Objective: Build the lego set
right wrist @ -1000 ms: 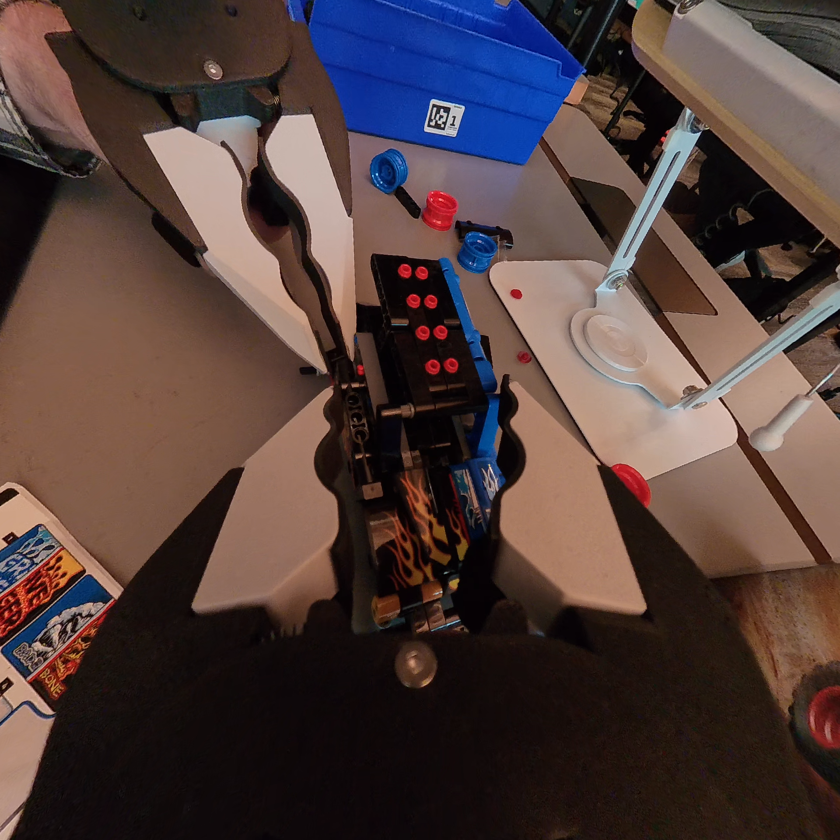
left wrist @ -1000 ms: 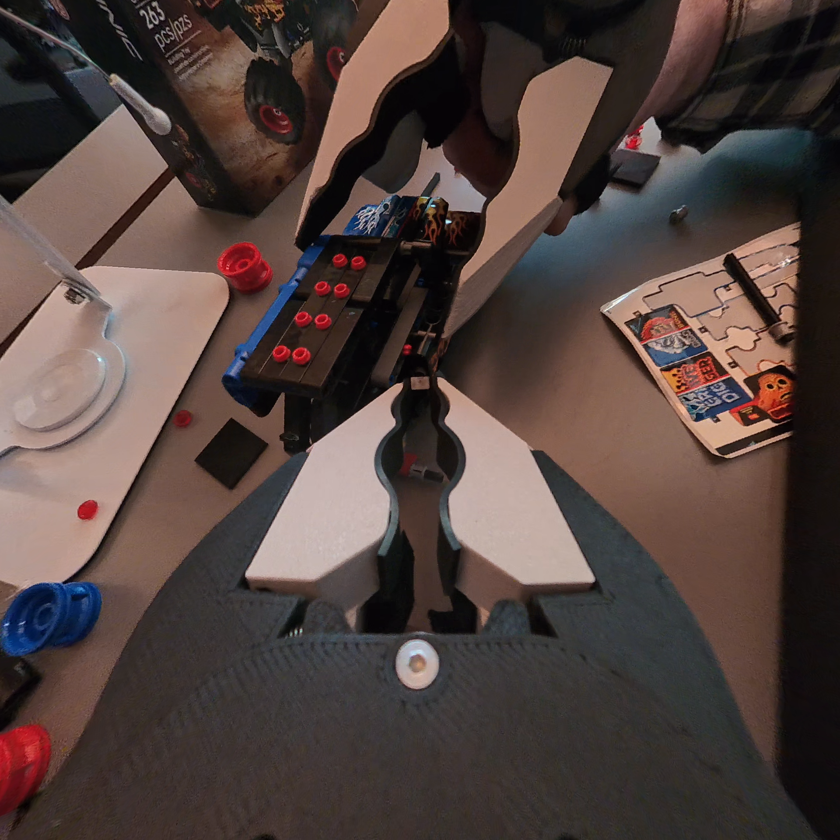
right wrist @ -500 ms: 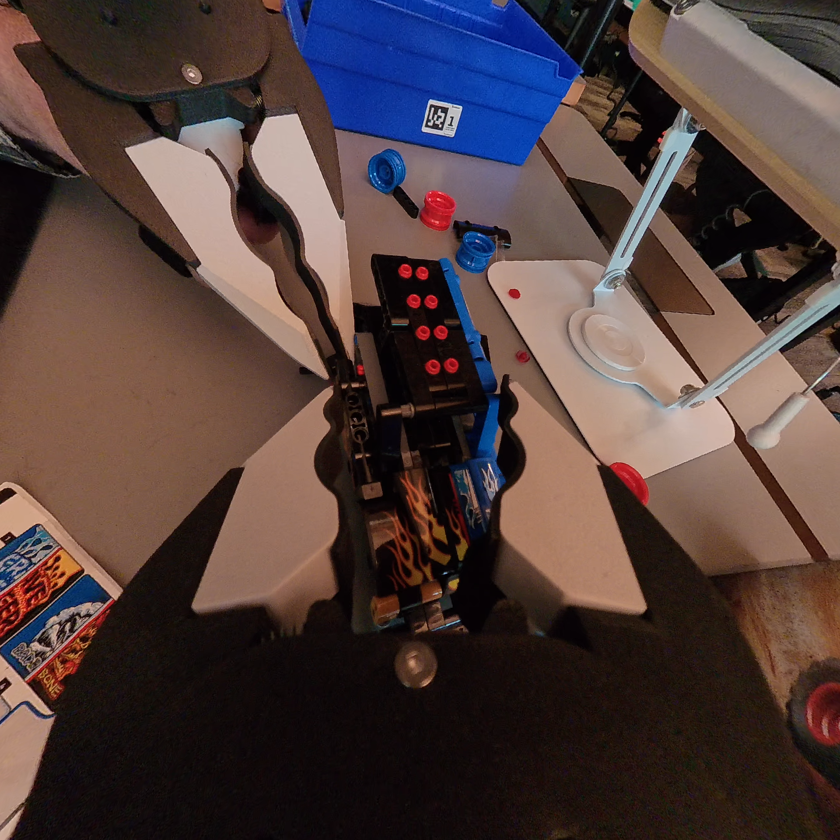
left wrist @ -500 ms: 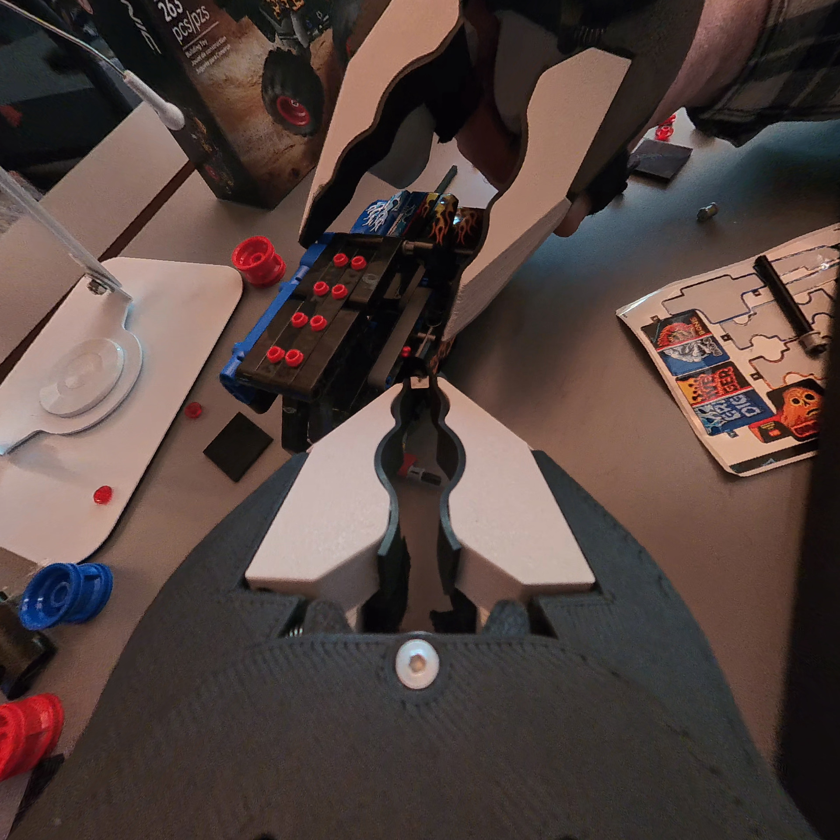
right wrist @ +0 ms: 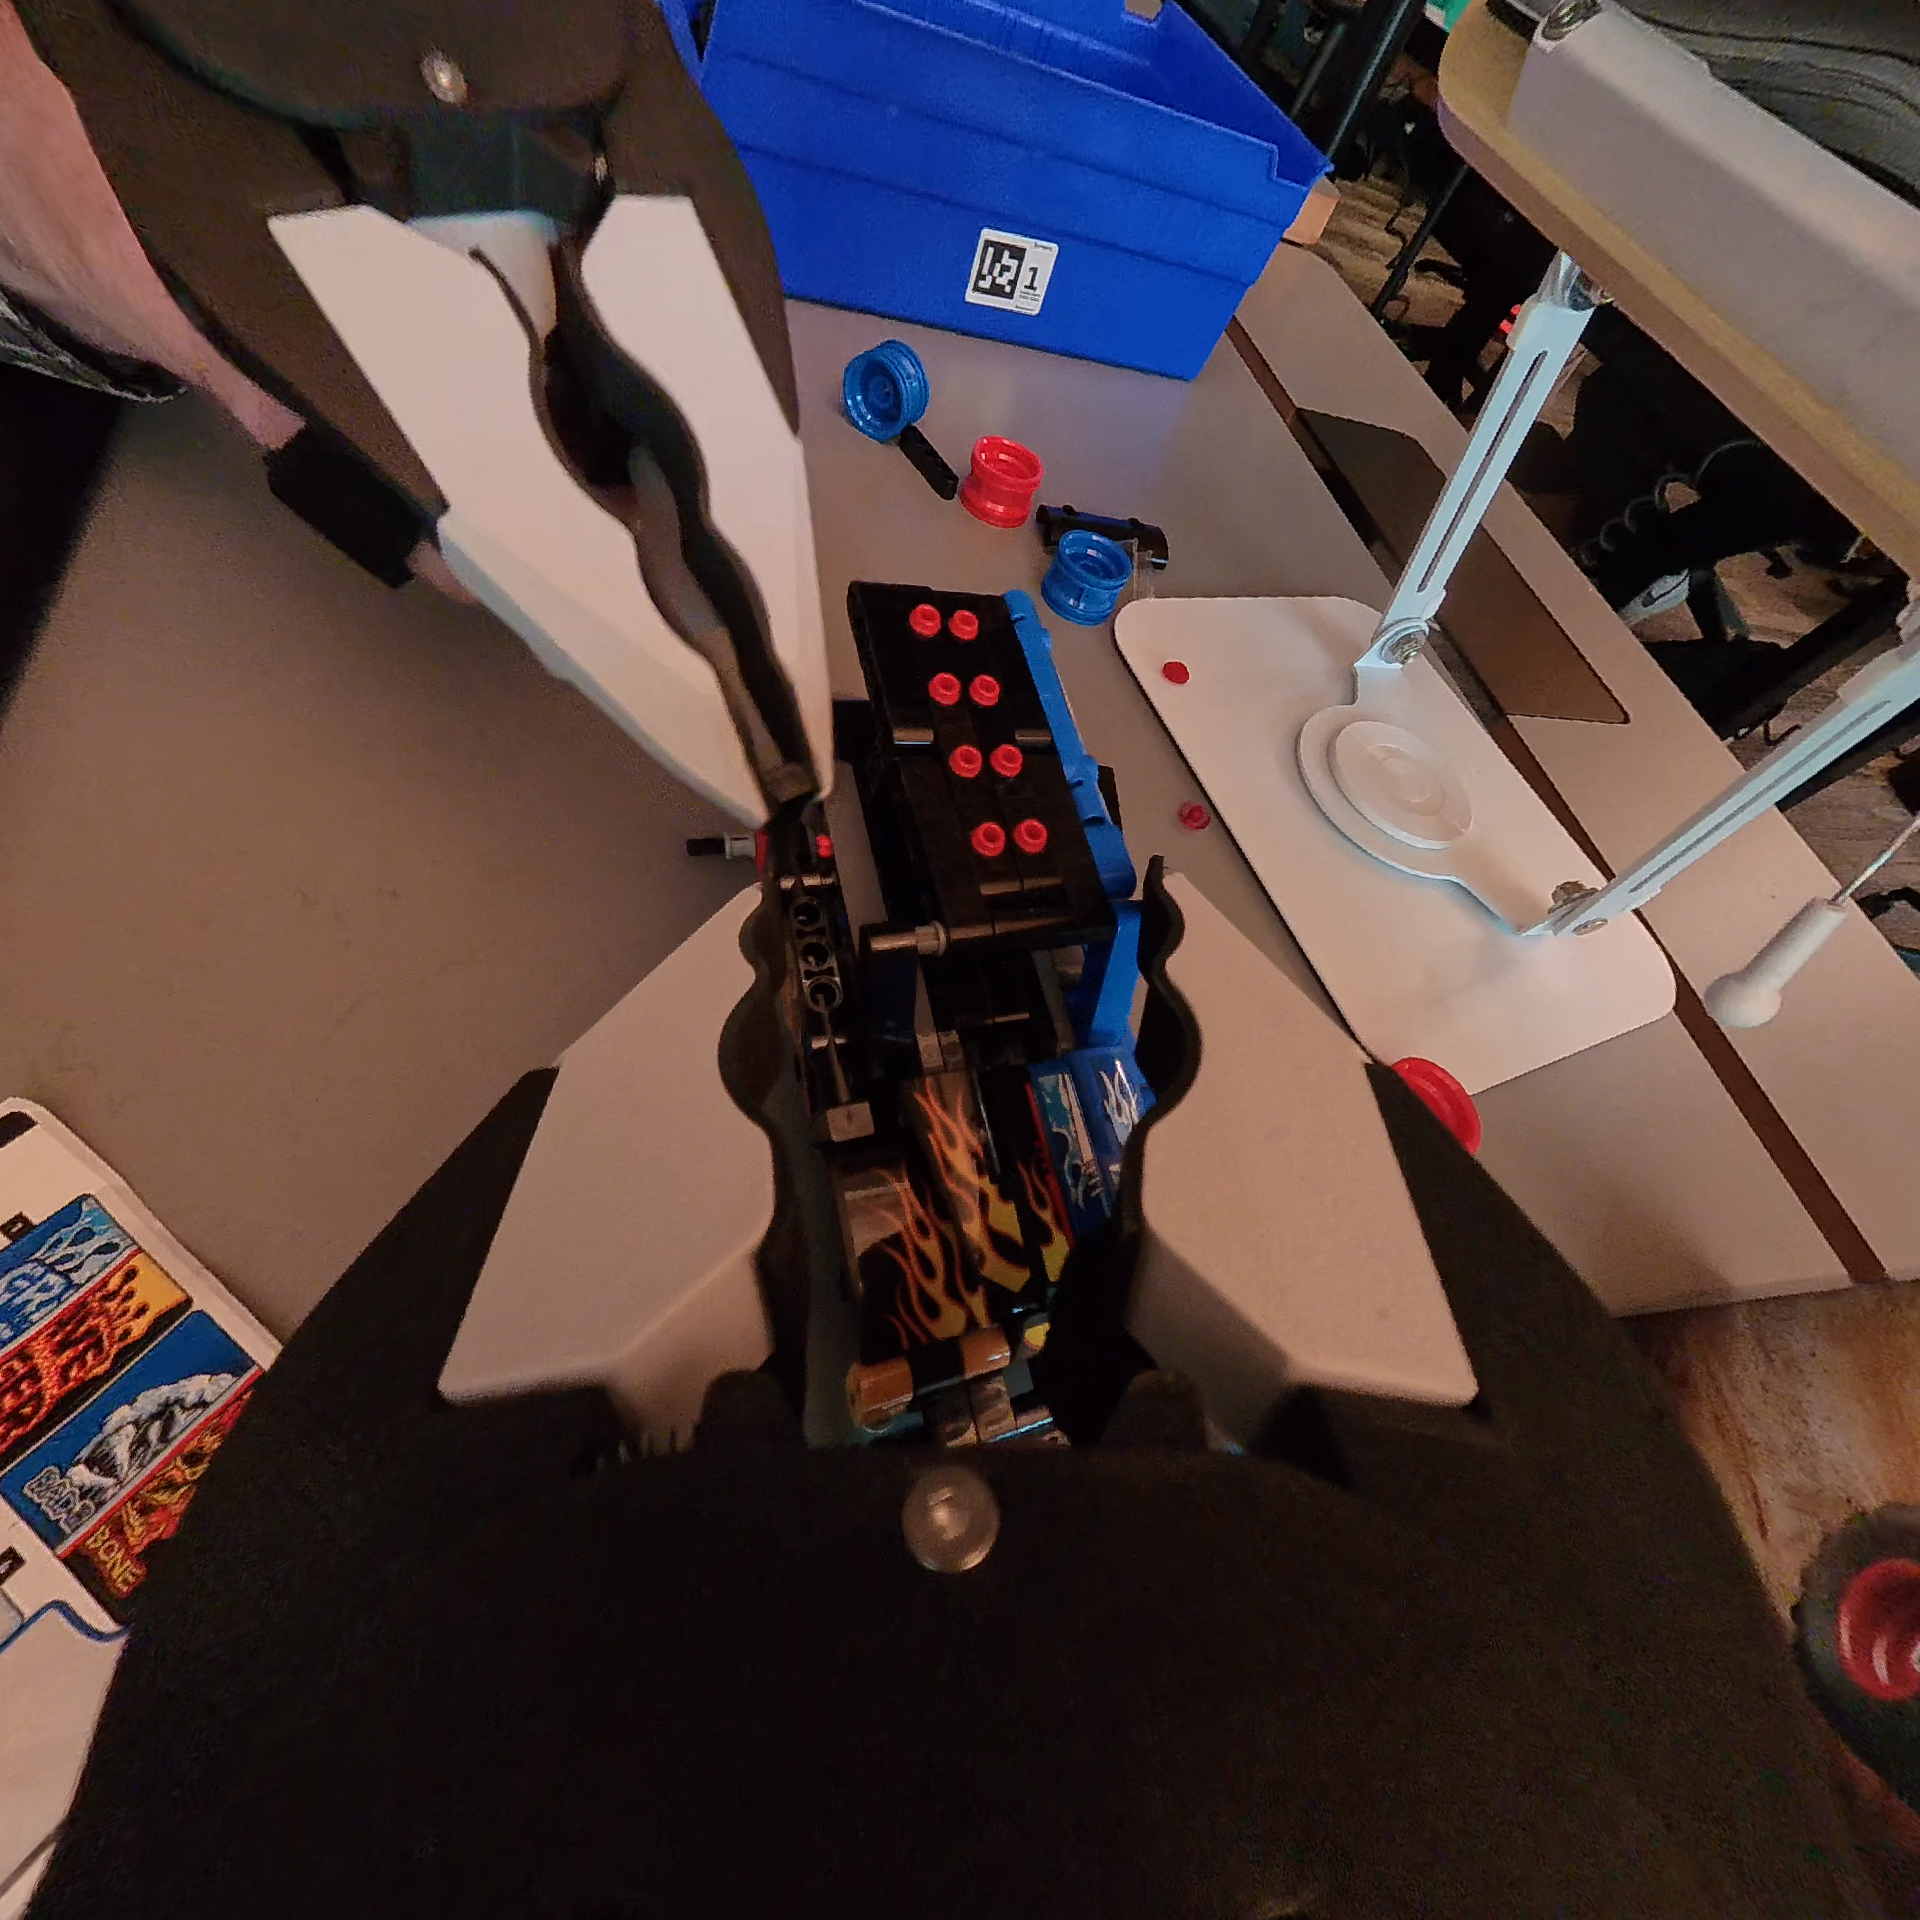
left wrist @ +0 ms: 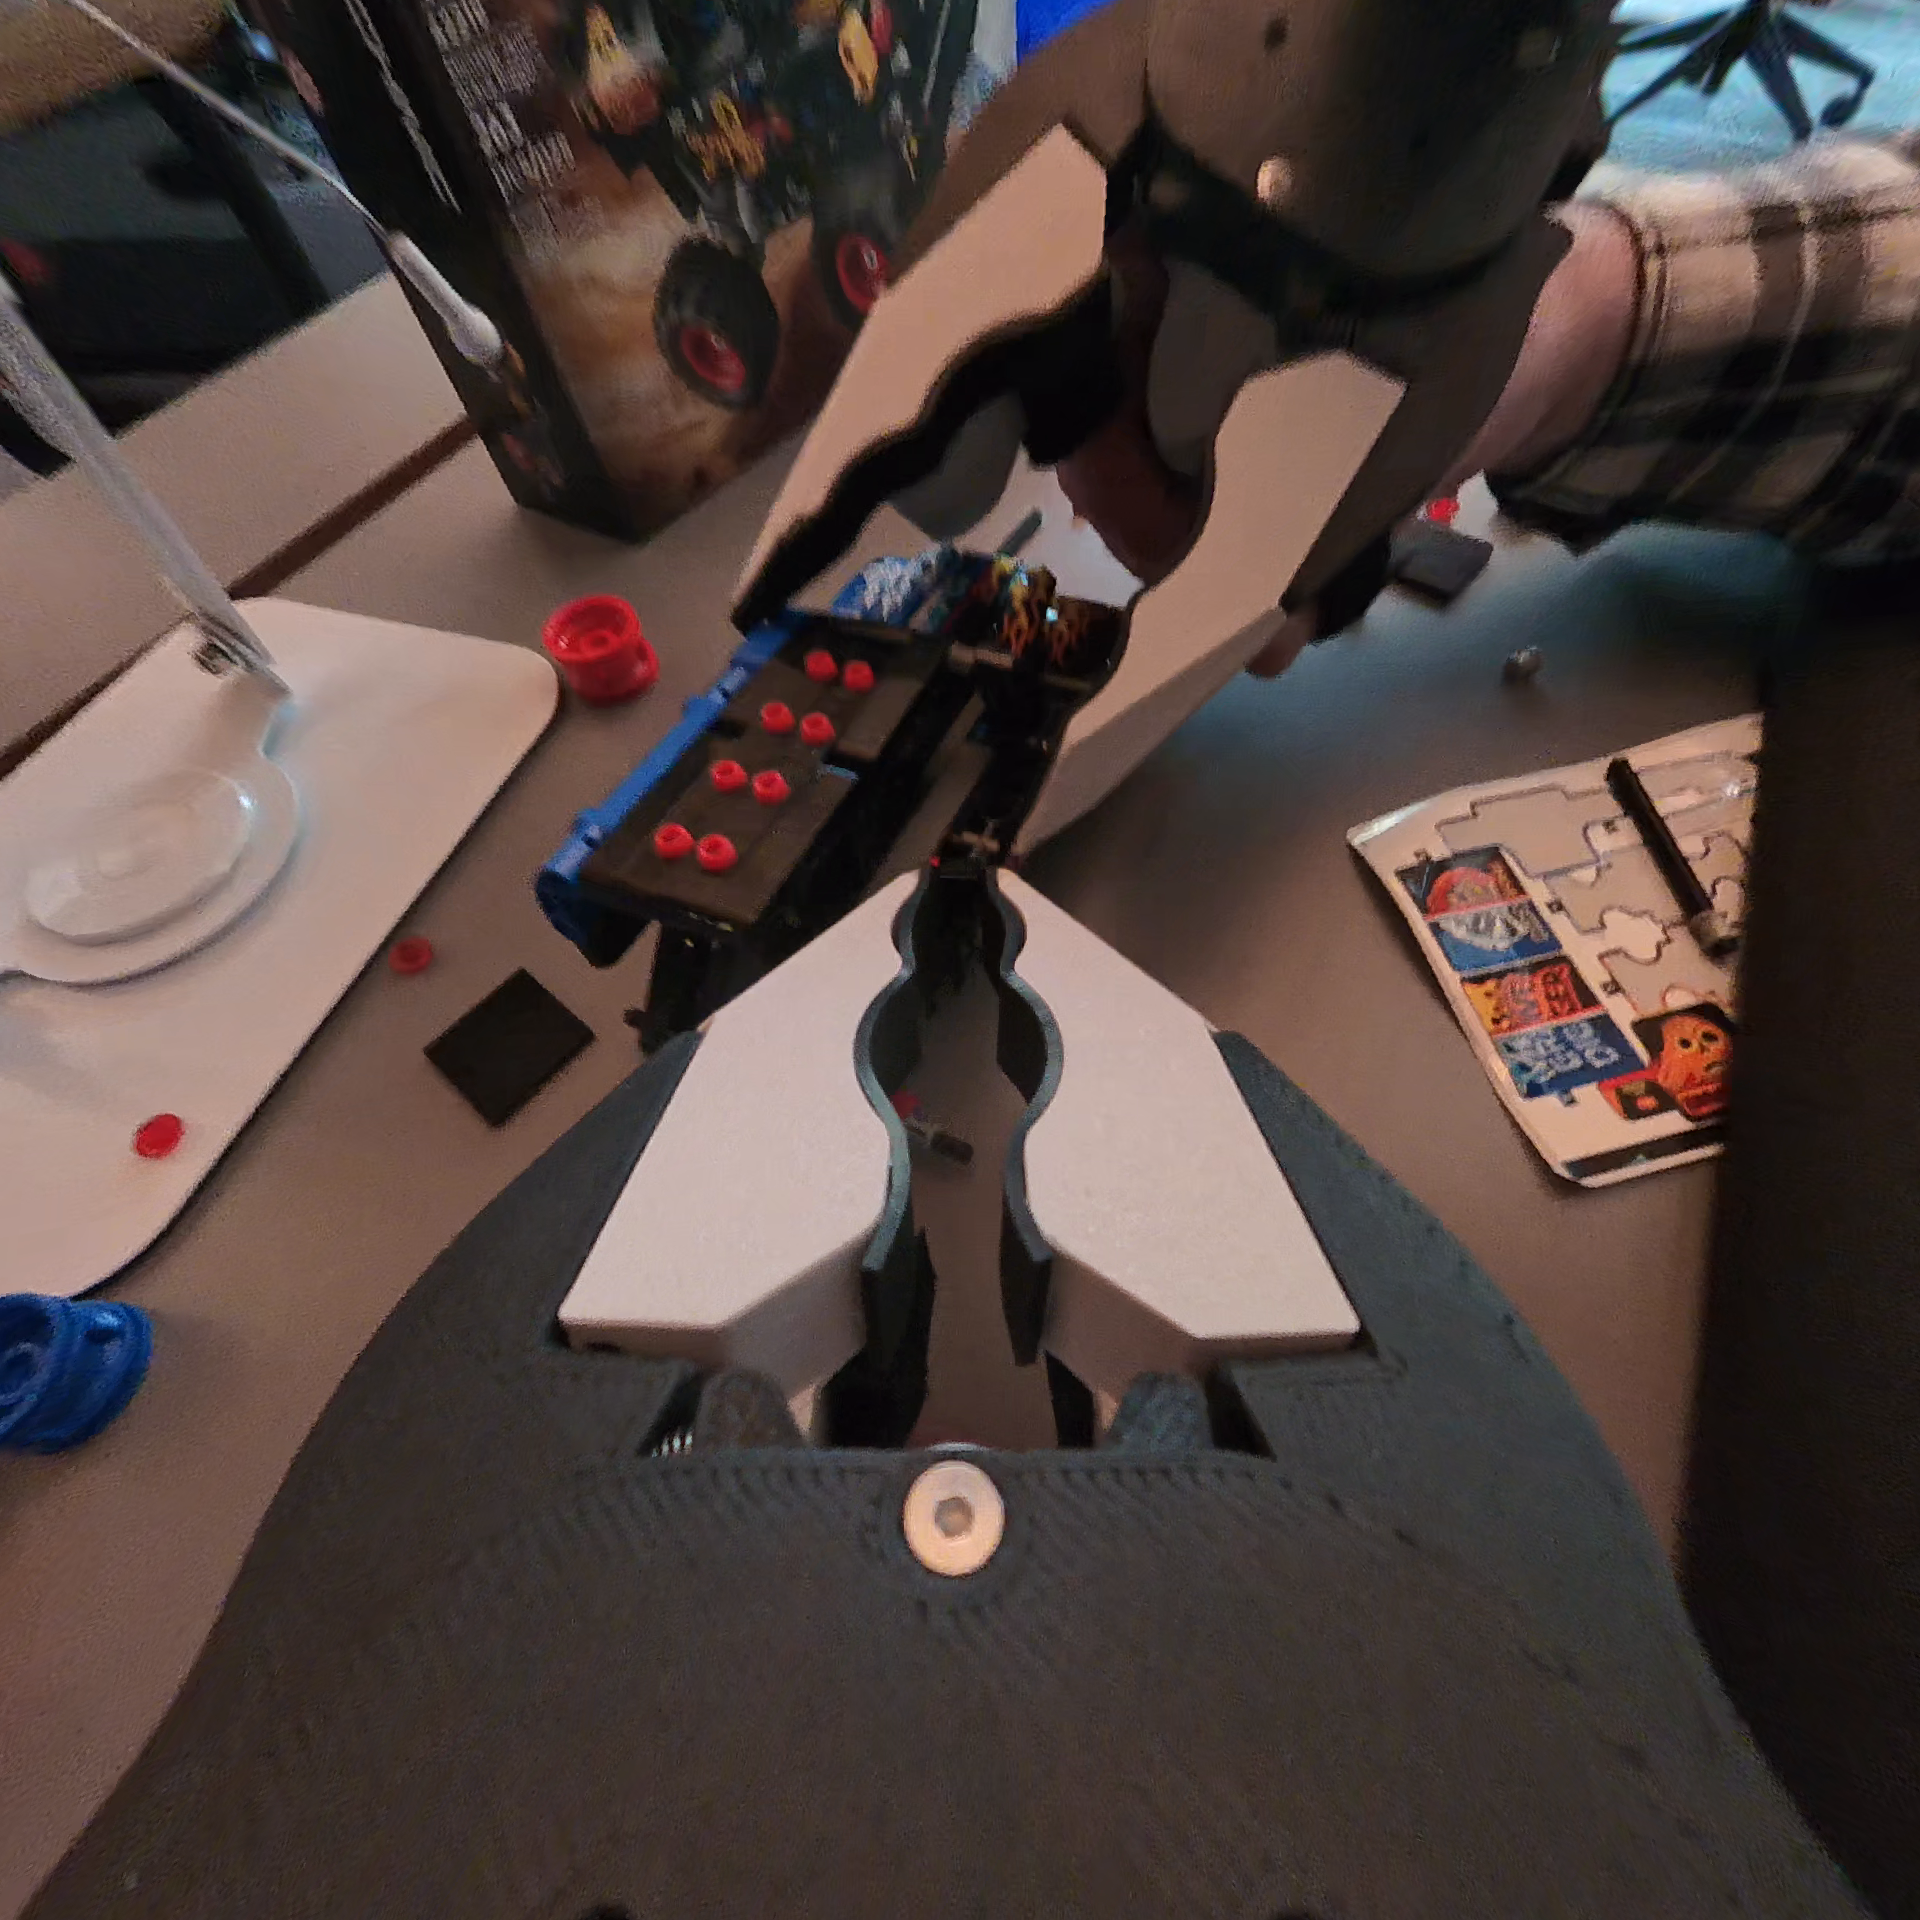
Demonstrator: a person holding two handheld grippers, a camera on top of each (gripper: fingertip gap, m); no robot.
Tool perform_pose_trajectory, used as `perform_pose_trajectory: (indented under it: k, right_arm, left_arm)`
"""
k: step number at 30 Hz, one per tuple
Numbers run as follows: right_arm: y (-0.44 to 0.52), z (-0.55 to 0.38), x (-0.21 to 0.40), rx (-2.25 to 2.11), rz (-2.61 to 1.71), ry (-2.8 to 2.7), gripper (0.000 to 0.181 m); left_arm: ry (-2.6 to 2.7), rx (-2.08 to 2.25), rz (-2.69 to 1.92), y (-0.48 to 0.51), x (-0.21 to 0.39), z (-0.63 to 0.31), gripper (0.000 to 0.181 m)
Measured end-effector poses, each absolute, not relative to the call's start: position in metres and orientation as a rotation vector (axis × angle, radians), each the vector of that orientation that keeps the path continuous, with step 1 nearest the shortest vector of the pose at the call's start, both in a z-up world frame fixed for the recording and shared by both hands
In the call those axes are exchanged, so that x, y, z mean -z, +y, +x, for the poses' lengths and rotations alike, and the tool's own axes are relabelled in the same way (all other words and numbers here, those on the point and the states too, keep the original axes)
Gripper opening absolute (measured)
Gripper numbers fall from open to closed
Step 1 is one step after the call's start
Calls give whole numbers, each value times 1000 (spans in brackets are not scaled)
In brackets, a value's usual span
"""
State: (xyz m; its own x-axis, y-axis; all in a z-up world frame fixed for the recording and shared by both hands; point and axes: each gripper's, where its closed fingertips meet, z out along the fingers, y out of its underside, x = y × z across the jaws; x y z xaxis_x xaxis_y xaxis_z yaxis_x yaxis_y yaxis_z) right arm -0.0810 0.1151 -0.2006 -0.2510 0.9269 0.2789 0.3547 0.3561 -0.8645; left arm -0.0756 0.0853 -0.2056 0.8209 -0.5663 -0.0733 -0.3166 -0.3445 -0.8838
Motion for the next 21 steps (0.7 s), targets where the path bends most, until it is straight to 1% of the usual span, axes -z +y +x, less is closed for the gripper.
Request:
perform_pose_trajectory:
  k: [2,7,21]
  right_arm:
    - [115,-81,201,-866,-1128,-1788,67]
    - [114,-81,201,-871,-1128,-1786,67]
    - [115,-81,201,-884,-1132,-1779,67]
  left_arm:
    - [676,230,-1951,88,206,-80,7]
    - [685,278,-1966,79,207,-78,7]
    - [684,228,-1968,83,221,-79,7]
